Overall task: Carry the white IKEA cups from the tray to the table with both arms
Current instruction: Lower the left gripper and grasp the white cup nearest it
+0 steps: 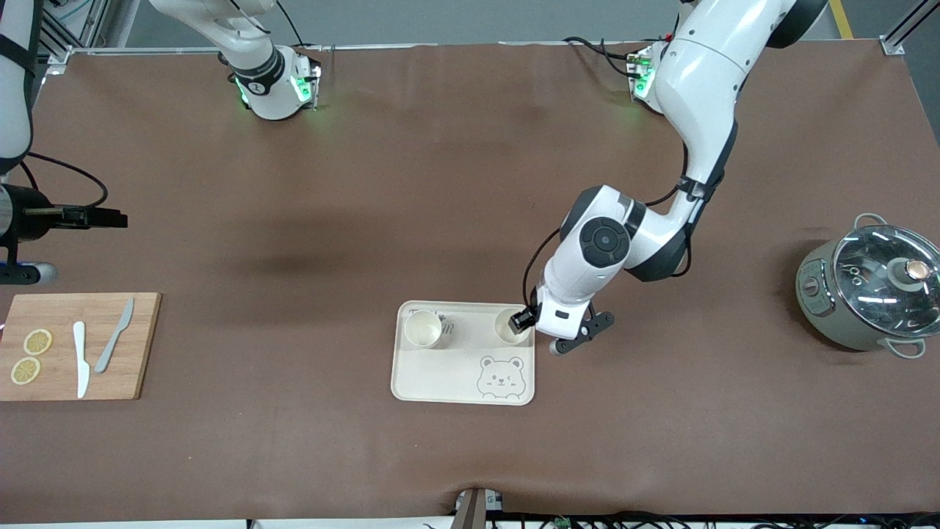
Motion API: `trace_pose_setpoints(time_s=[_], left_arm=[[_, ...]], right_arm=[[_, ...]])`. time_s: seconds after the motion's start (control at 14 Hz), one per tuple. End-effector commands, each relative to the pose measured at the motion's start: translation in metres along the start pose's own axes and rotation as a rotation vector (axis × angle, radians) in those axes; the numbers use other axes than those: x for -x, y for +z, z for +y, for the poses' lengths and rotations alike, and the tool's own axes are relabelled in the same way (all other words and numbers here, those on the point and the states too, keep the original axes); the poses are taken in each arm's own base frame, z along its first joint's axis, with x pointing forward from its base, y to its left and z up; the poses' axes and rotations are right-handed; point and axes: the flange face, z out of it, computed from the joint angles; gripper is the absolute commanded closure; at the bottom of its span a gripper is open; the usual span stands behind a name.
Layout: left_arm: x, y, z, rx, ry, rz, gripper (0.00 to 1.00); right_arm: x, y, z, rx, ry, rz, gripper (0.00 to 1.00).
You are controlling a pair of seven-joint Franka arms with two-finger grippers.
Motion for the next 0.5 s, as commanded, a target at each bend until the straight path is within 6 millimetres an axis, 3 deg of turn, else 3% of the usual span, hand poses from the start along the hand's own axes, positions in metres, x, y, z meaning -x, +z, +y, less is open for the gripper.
trace_pose_setpoints(time_s=[0.0, 0.14, 0.36, 0.43], left_arm=[[0.008, 0.018, 0.003, -0.026, -0.002, 0.021, 0.48], [0.008, 0.03, 0.0, -0.041, 0.007, 0.021, 0.61], [0.008, 0.036, -0.001, -0.057, 0.022, 0.035, 0.97], [0.008, 0.035, -0.001, -0.055, 0.026, 0.038, 1.0]], right_arm=[[0.0, 0.001, 0.013, -0.027, 0.032, -0.013, 0.0], [-0.001, 0.005, 0.027, -0.035, 0.049, -0.02, 0.0], [-0.002, 0.008, 0.033, -0.039, 0.059, -0.021, 0.0], [-0.002, 0.012, 0.032, -0.046, 0.059, -0.034, 0.0]])
